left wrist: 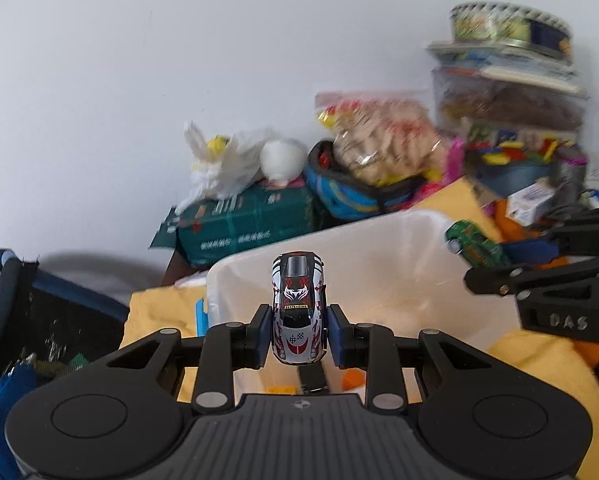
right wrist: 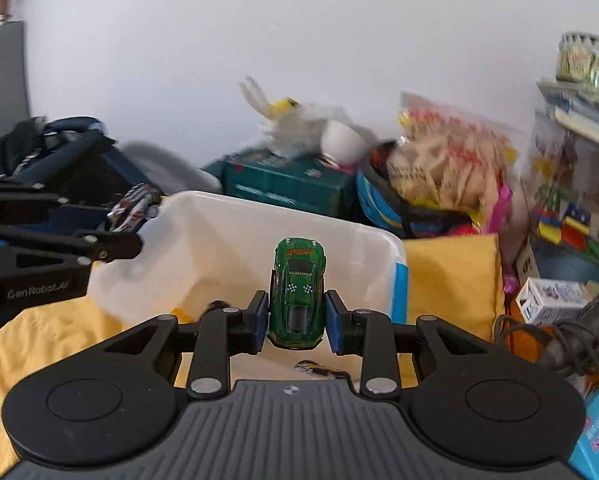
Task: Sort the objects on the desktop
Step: 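Carry both cars over the bin and open both tools to drop them, then move both open tools back toward the toy pile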
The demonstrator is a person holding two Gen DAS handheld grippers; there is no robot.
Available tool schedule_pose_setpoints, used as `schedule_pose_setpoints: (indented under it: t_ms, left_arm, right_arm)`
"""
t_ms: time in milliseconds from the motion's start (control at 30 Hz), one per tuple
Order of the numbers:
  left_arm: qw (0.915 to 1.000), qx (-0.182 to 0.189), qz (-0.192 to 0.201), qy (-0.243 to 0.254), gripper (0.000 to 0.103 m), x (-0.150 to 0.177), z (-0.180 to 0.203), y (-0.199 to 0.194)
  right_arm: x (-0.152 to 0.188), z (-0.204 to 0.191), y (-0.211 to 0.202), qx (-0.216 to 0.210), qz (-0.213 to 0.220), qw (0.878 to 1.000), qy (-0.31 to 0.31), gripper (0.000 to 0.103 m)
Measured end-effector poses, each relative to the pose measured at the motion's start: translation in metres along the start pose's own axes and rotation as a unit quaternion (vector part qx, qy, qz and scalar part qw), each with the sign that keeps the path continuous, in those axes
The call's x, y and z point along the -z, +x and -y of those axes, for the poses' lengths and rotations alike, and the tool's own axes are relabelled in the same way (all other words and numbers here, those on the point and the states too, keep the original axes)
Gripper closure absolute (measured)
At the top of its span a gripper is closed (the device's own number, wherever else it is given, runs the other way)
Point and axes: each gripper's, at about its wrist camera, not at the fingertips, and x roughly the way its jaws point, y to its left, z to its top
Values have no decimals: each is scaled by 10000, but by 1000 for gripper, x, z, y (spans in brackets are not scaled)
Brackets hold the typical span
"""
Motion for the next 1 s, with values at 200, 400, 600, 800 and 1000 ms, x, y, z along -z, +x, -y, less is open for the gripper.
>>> schedule_pose_setpoints:
  t_ms: [200,400,600,800,1000]
  left_arm:
    - [9992,-186,-350,23,70,9,6,38]
    - [9995,-150,-256,-49,41,13,7,28]
    - [9997,67,179,-145,32,19,3,-25]
    - [9989,382,-49,-271,29,72,-2,-73]
    - [9945,637,-794,-229,29,144,18,-97]
  right_arm:
    - [-4,7,35,199,-390,9987,242,70]
    - [-1,2,35,191,-399,9987,244,57]
    - [2,2,6,-93,-207,9992,327,57]
    - [44,-13,-32,-424,-329,9986,-20,56]
    - [117,-36,-52,-811,-1138,9901,-99,56]
